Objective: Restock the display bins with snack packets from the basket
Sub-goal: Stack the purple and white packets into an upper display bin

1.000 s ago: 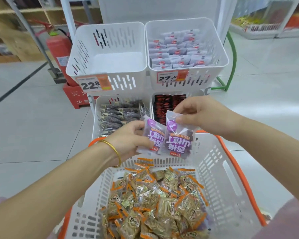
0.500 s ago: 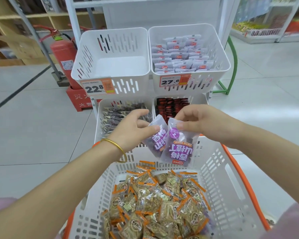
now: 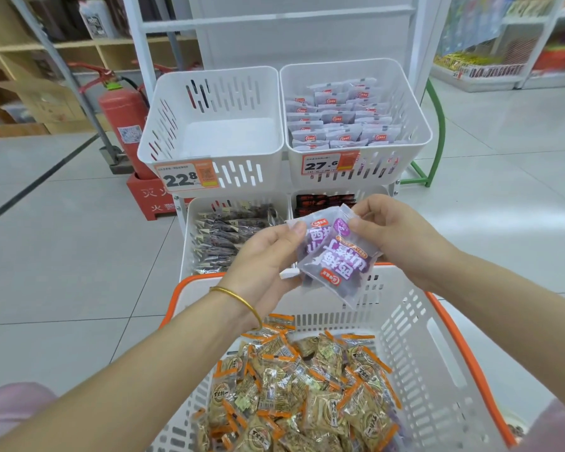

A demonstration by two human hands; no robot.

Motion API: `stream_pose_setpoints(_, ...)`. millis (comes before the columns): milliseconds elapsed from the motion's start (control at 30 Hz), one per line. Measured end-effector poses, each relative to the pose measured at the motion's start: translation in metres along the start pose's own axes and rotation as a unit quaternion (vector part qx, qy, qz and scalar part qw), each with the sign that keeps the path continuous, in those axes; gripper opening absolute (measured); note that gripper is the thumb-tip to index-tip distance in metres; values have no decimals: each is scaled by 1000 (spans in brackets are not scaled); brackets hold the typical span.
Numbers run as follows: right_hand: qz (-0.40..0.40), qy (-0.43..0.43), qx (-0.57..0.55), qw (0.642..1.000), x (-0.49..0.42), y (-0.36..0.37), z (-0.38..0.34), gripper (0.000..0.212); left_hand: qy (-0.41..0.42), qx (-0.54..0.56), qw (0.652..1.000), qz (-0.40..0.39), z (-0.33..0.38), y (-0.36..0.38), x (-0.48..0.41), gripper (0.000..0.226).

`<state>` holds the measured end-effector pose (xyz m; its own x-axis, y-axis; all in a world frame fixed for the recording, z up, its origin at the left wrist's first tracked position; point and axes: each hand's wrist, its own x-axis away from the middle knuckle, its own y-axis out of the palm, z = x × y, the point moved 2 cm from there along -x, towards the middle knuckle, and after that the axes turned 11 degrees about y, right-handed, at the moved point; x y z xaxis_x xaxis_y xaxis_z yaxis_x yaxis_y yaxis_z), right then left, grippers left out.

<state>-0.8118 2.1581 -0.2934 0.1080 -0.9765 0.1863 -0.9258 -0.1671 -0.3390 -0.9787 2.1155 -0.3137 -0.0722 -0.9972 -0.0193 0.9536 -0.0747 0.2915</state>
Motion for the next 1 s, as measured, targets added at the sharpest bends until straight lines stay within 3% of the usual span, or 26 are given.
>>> stream_pose_setpoints(167, 16, -8, -4, 1000, 4, 8, 1, 12, -34, 2, 999, -41, -5, 4, 4, 62)
stream_pose_setpoints(267, 51, 4, -23, 998, 5, 7, 1, 14, -39, 16, 999, -10, -11, 4, 1, 59)
stream_pose_setpoints(333, 77, 29, -85, 993, 6, 3, 0, 14, -28, 46, 998, 13, -12, 2, -3, 55)
stream_pose_setpoints(467, 108, 100, -272, 951, 8, -2, 4, 17, 17, 105, 994, 5, -11, 0, -10, 71)
stream_pose_setpoints(567, 43, 143, -302, 941, 14, 10, 8, 20, 50, 100, 993, 31, -11, 2, -11, 73)
stream_pose_setpoints(767, -74, 185, -201, 959, 23, 28, 14, 18, 50, 3, 997, 63, -19, -6, -17, 82)
stream_pose_setpoints(833, -37, 153, -110, 981, 20, 22, 10, 11, 79, -75, 993, 50, -16, -8, -18, 73)
stream_pose_setpoints(900, 2, 40, -41, 998, 13, 10, -5, 33, 101, -170, 980, 19, -8, -8, -17, 68)
stream_pose_setpoints(1000, -85, -144, 63, 984, 5, -1, -34, 40, 105, -271, 954, -68, 2, -2, -21, 97)
